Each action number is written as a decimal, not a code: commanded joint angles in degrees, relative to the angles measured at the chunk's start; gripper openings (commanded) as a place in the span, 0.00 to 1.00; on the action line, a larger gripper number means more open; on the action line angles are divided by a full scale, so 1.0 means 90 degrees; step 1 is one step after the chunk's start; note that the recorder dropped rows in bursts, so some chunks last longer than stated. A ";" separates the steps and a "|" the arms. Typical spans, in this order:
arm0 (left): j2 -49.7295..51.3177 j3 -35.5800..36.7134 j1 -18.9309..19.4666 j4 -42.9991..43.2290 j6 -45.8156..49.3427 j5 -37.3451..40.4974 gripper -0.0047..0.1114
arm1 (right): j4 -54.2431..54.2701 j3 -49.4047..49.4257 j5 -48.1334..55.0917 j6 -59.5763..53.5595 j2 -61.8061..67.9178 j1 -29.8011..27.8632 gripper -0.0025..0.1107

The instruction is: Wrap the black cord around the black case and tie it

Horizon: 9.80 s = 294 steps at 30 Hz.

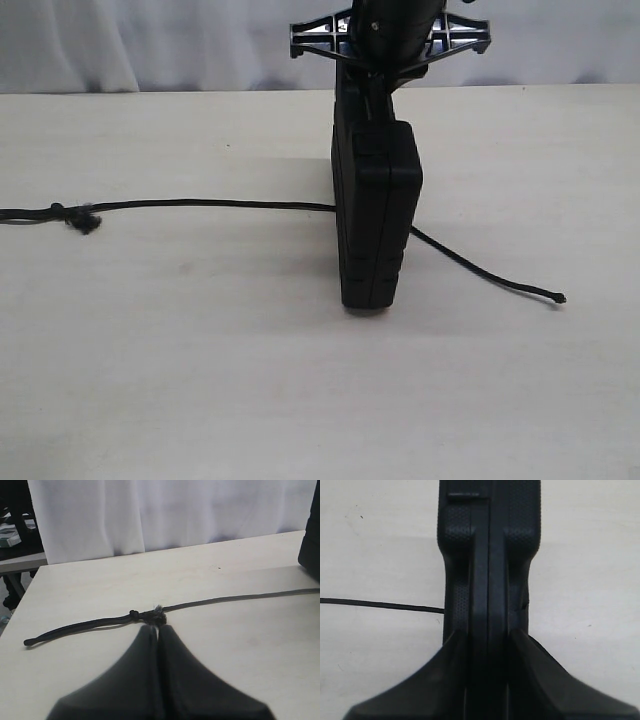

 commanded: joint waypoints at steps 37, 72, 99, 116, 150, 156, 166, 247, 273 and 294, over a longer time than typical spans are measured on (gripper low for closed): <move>-0.0022 0.0021 0.0025 -0.0007 -0.0003 -0.0050 0.04 | -0.0109 -0.0051 -0.0043 -0.0018 -0.0065 -0.0014 0.06; -0.0022 0.0004 0.0025 -0.1014 -0.2184 -0.5831 0.04 | -0.0109 -0.0051 -0.0054 -0.0020 -0.0065 -0.0014 0.06; 0.9576 -0.6298 0.0025 0.0490 0.0644 0.2706 0.04 | -0.0109 -0.0051 -0.0066 -0.0020 -0.0065 -0.0014 0.06; 1.2460 -0.7793 0.0025 0.2393 0.3037 0.1398 0.65 | -0.0109 -0.0051 -0.0066 -0.0020 -0.0065 -0.0014 0.06; 1.3766 -0.8865 0.0025 -0.3079 0.2888 0.3317 0.04 | -0.0109 -0.0051 -0.0077 -0.0020 -0.0065 -0.0014 0.06; 1.3790 -0.8896 -0.0074 -0.5177 0.3495 0.3933 0.24 | -0.0109 -0.0051 -0.0077 -0.0020 -0.0065 -0.0014 0.06; 1.3805 -0.9300 -0.0158 -0.5488 0.4482 0.4674 0.53 | -0.0109 -0.0051 -0.0077 -0.0020 -0.0065 -0.0014 0.06; 1.3132 -0.8427 -0.1567 -0.1971 1.0970 0.2180 0.54 | -0.0109 -0.0051 -0.0077 -0.0020 -0.0065 -0.0014 0.06; 1.3778 -0.8427 -0.1834 -0.3017 1.2522 0.1804 0.42 | -0.0109 -0.0051 -0.0077 -0.0020 -0.0065 -0.0014 0.06; 1.2828 -0.8440 -0.1633 -0.2889 0.8593 0.2885 0.04 | -0.0109 -0.0051 -0.0077 -0.0020 -0.0065 -0.0014 0.06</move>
